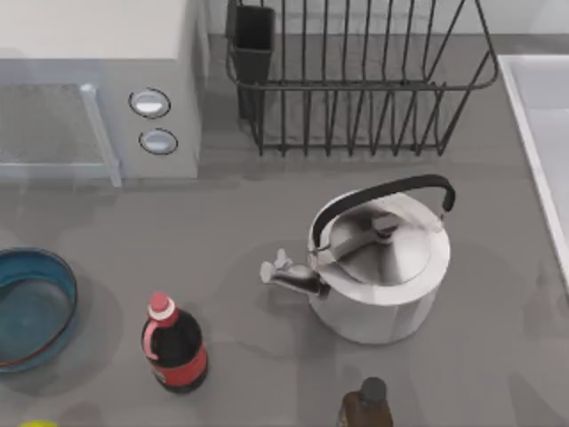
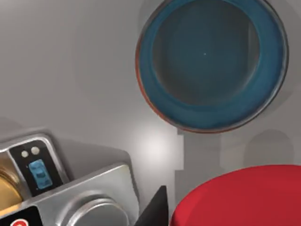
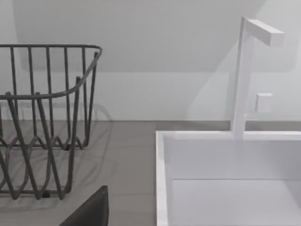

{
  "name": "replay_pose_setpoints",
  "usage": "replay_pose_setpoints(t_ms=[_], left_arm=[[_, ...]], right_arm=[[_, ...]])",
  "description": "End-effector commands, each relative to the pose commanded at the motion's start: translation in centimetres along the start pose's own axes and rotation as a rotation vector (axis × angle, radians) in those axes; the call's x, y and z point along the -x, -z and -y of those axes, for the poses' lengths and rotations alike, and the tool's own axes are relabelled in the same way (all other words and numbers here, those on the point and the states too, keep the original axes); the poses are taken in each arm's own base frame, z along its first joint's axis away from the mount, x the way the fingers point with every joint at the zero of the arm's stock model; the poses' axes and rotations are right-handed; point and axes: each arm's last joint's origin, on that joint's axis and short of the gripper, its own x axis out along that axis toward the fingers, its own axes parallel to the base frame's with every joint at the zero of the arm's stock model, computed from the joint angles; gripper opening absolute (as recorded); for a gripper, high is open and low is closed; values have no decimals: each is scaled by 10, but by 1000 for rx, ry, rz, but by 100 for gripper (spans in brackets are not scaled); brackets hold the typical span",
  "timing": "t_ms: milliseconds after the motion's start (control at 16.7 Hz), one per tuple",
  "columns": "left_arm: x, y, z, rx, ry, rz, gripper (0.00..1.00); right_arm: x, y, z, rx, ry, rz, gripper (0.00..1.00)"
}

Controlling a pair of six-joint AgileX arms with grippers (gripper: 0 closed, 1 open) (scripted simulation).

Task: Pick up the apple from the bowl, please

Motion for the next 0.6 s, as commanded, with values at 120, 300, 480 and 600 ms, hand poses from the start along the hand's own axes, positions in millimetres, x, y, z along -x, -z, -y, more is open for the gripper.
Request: replay_pose_setpoints(t_ms=[120, 300, 480, 600], left_arm=[[9, 5, 0, 0, 0, 8, 0], [9, 5, 0, 0, 0, 8, 0], [7, 0, 3, 4, 0, 6, 0], [2, -17, 18, 5, 4, 6, 0]], right_arm=[[0, 0, 0, 0, 0, 0, 100], [0, 0, 0, 0, 0, 0, 100], [0, 0, 0, 0, 0, 0, 100], [0, 0, 0, 0, 0, 0, 100]])
